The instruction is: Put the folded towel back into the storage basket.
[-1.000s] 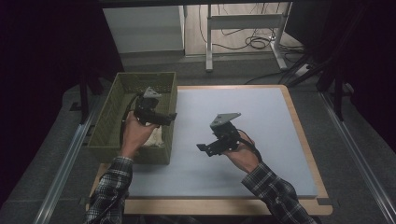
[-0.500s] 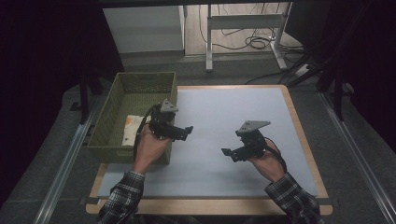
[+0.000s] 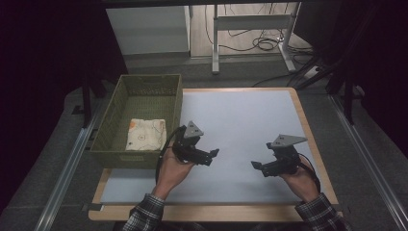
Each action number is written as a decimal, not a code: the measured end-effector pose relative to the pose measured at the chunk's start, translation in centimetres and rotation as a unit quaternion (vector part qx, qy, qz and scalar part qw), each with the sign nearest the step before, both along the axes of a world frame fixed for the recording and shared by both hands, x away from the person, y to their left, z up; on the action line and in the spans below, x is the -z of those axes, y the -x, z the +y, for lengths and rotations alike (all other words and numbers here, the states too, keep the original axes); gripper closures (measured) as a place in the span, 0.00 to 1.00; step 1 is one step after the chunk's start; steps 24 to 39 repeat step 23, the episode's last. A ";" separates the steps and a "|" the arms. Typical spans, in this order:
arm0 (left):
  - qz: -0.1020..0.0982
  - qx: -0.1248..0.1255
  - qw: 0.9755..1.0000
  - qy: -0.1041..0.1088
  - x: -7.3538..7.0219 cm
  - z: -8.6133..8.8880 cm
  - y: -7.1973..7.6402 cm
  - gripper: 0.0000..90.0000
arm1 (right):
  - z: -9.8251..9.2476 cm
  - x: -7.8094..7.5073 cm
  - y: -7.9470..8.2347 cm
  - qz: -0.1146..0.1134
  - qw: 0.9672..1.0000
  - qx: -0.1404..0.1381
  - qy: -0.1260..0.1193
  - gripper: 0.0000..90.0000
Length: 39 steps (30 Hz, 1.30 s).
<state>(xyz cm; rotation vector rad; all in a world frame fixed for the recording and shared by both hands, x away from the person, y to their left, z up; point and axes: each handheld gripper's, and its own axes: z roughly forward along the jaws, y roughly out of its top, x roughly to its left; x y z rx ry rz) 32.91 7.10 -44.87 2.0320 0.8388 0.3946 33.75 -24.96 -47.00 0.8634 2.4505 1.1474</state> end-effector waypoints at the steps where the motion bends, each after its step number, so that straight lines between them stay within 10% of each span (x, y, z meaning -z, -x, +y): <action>1: 0.001 0.005 1.000 0.002 0.5 -0.4 0.2 0.00 | -0.2 0.2 0.1 0.002 1.000 0.000 0.001 0.06; 19: 0.073 0.019 0.994 -0.074 9.5 -3.8 0.1 0.00 | -2.0 6.1 0.6 0.026 0.998 0.015 0.048 0.04; 39: 0.072 0.017 0.995 -0.074 9.6 -3.9 0.2 0.00 | -1.9 6.2 0.7 0.025 0.998 0.016 0.050 0.04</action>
